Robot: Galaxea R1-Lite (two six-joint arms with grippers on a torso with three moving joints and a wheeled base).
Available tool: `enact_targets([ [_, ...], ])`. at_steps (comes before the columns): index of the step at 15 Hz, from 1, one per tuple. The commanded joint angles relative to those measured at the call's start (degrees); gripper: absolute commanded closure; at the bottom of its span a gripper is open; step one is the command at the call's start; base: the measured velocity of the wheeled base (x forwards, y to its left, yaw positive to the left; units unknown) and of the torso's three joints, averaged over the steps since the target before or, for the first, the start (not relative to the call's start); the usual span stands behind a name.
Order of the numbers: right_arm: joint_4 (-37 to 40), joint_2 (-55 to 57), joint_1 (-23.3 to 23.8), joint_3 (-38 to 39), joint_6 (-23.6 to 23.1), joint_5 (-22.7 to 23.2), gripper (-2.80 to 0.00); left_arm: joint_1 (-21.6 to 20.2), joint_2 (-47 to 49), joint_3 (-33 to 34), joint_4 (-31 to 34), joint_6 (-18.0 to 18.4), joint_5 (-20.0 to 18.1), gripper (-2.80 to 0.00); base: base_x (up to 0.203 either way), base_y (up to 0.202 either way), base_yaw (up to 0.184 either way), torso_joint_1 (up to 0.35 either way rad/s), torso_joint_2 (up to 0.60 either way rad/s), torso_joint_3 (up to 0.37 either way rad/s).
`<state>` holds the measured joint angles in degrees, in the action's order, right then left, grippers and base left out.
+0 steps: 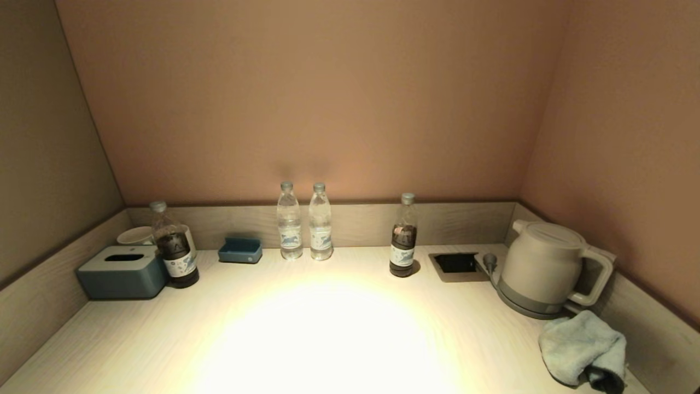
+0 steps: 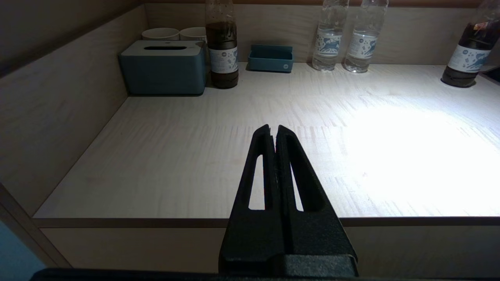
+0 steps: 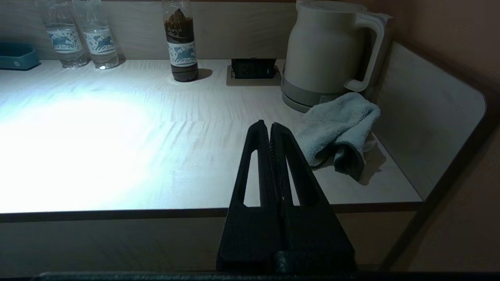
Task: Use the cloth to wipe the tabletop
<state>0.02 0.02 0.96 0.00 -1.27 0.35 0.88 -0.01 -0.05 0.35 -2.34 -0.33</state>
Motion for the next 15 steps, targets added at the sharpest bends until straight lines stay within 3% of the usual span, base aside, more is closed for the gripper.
enact_targets([
  [1, 0.0, 0.0, 0.0, 0.0, 0.2, 0.0, 0.0, 0.0, 0.0, 0.0, 0.0, 0.0, 0.0, 0.0, 0.0, 0.0, 0.0, 0.0, 0.0, 0.0],
  [15, 0.1, 0.0, 0.0, 0.0, 0.8, -0.1, 0.0, 0.0, 0.0, 0.0, 0.0, 0.0, 0.0, 0.0, 0.0, 0.0, 0.0, 0.0, 0.0, 0.0],
])
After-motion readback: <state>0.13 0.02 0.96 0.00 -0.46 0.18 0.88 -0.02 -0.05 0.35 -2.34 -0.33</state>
